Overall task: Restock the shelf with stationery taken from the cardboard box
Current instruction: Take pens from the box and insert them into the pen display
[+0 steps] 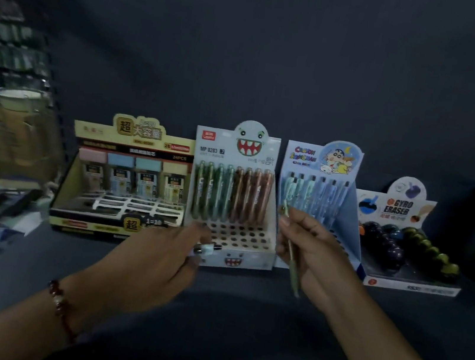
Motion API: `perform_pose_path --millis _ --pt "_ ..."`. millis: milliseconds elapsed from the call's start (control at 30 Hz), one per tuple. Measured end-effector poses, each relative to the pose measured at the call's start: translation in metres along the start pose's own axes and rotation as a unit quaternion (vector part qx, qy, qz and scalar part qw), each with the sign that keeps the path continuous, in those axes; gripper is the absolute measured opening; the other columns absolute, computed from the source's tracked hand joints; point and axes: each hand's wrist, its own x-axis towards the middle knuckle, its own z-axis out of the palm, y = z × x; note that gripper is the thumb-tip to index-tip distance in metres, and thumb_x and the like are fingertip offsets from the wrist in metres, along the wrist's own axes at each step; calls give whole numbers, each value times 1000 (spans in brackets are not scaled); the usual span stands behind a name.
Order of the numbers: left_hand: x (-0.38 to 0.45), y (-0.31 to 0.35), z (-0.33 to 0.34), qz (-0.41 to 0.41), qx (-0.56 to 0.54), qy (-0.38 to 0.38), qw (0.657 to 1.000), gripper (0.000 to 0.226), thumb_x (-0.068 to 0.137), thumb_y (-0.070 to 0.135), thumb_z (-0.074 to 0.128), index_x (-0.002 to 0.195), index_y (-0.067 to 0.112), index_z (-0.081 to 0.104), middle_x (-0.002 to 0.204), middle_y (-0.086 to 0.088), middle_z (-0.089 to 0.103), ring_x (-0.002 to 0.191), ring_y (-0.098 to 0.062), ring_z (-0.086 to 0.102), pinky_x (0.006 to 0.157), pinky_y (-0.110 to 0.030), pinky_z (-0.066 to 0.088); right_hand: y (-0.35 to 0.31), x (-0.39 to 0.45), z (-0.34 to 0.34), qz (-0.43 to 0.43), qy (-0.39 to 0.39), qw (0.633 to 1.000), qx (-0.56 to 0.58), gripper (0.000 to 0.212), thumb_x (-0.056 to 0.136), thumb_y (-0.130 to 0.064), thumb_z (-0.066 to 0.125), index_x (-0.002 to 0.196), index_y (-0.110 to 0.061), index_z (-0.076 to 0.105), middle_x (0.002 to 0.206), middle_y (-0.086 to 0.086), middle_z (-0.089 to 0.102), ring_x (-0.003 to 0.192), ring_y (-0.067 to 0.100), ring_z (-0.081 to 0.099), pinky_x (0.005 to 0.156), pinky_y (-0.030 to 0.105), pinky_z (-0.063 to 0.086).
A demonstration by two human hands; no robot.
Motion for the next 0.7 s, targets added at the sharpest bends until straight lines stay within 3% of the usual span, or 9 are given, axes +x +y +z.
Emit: perform_pose_path --millis 67,133,167,267,367,433,567,633,700 --pt "-15 -16 6 8 45 20 999 25 103 39 38 125 28 46 103 10 65 77 -8 61 61 -16 37 -5 8 15 -10 -8 1000 -15 47 63 -23 71 108 -12 66 76 -8 71 73 4 65 68 22 52" --pt "-19 -22 8 11 73 37 997 32 104 39 31 126 25 49 112 6 65 83 -13 64 61 -18 41 -13 17 29 -25 -11 999 -18 58 58 -28 79 113 -12 66 103 -4 73 98 10 66 87 28 51" --pt "-19 -24 8 2 80 54 995 36 103 39 28 127 24 50 113 4 65 82 -15 64 59 -20 44 -17 20 39 -30 -16 999 -18 62 59 -30 82 116 -12 66 113 0 71 104 15 65 88 31 51" --pt "-17 -26 4 -30 71 84 993 43 105 41 25 130 19 52 116 0 65 82 -20 65 56 -24 41 -23 31 62 -73 -16 996 -43 40 73 -18 78 112 -15 68 103 2 73 86 13 67 67 26 53" --pt "-20 -29 5 -36 46 103 993 42 104 42 24 133 22 47 118 1 63 80 -20 64 56 -26 43 -21 44 80 -146 20 979 -142 26 82 -16 77 106 -22 68 97 0 74 91 10 69 83 27 53" --pt "-21 -33 2 -60 18 125 990 40 104 42 24 134 24 44 118 1 63 79 -20 63 56 -31 45 -13 48 89 -182 31 960 -208 21 84 -20 76 100 -29 66 98 0 72 92 9 69 85 25 54" --pt "-21 -36 -3 -120 -25 168 978 43 101 38 31 135 19 49 114 -2 65 75 -13 55 60 -28 37 8 59 97 -206 38 940 -271 19 84 -23 75 99 -30 64 93 -5 72 91 9 69 76 25 55" --pt "-21 -37 -4 -130 -32 178 975 37 103 32 37 134 18 50 113 -2 66 76 -13 55 61 -28 37 16 64 100 -203 48 936 -285 19 84 -23 76 97 -29 64 90 -7 72 88 11 71 64 24 54" --pt "-21 -39 -4 -131 -38 182 974 36 103 31 37 133 17 51 113 -3 66 77 -12 56 62 -27 39 19 67 102 -208 52 928 -306 19 84 -24 76 99 -28 65 88 -10 71 86 6 70 65 18 53"
